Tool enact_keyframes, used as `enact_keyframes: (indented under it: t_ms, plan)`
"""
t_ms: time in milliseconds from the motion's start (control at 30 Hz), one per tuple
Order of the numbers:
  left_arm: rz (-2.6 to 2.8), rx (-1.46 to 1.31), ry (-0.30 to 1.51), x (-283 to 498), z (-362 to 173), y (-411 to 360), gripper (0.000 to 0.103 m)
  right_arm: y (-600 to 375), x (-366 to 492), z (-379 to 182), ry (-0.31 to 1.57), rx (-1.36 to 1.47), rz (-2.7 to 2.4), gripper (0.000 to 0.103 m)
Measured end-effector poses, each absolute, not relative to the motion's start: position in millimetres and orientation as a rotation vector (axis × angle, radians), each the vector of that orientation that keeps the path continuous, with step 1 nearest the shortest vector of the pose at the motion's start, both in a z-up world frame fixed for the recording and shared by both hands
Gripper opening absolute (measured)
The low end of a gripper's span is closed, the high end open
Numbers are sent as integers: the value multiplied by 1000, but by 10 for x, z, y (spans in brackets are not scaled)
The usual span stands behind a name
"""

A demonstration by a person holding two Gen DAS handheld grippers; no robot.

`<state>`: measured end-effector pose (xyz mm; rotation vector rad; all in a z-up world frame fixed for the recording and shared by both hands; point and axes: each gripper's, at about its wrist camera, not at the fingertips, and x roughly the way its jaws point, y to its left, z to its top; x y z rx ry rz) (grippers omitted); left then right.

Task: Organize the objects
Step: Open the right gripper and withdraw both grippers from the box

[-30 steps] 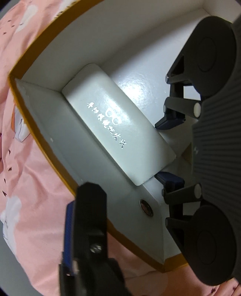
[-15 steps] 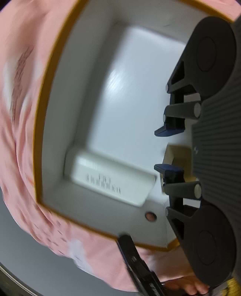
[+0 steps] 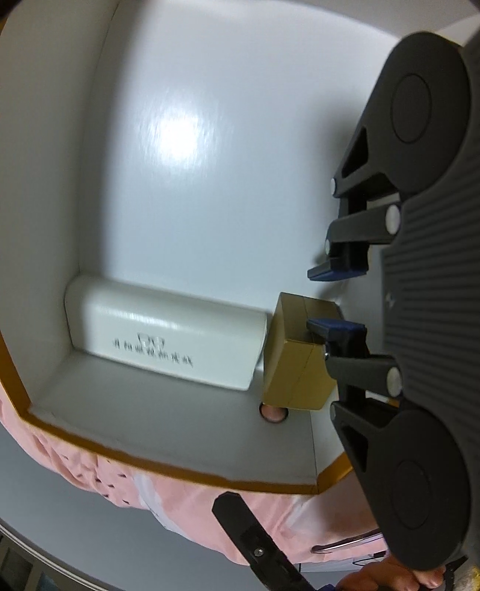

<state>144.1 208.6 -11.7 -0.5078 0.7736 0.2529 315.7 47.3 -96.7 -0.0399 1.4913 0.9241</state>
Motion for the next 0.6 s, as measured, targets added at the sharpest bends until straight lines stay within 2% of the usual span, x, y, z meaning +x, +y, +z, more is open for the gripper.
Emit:
enact_keyframes:
  t_ms: [233, 433, 600]
  plan:
    - [220, -448, 738, 1332, -46, 2032, 34, 533, 3027, -969, 1446, -47, 934, 23]
    - [230, -200, 676, 976, 44, 1860, 34, 172, 2727, -528, 1206, -56, 958, 31]
    - [288, -41, 676, 635, 60, 1874, 42, -203, 2549, -260, 1052, -18, 918, 37]
